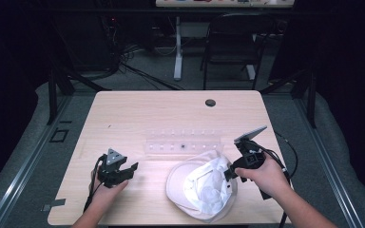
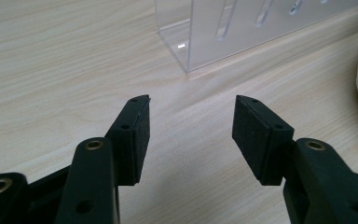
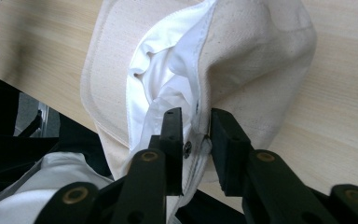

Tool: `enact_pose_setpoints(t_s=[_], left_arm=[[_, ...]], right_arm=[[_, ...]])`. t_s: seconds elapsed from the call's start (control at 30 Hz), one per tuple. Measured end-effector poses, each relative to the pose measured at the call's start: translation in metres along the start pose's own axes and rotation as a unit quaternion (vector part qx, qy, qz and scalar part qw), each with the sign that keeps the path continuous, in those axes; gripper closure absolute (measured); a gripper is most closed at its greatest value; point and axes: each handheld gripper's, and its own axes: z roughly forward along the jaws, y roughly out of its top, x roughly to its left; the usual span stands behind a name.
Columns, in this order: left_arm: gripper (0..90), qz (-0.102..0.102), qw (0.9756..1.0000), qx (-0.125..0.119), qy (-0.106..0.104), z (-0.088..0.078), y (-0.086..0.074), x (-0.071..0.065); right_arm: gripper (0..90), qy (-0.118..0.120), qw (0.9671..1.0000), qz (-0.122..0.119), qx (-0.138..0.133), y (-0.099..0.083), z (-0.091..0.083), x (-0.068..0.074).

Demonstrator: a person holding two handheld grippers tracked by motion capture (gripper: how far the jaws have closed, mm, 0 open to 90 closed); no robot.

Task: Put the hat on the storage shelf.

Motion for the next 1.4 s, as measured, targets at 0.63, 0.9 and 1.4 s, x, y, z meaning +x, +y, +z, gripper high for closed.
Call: enact_pose_setpoints(t_s=[0.63,0.9,1.4], left_arm=[[46.9,0.001,1.0,0.003,-0.001,0.0,0.0,0.0],[46.9,-0.001,1.0,0.0,0.0,0.0,0.0,0.0],[46.9,-0.003,1.0,0.0,0.001,0.0,0.0,0.0]], right_arm=[[71.8,0.046,0.9981,0.03,0.027,-0.002,0.016,-0.015],[69.1,0.069,0.9967,0.03,0.03,0.0,0.009,-0.007],[83.6,0.014,0.9996,0.018,0.015,0.002,0.0,0.003]])
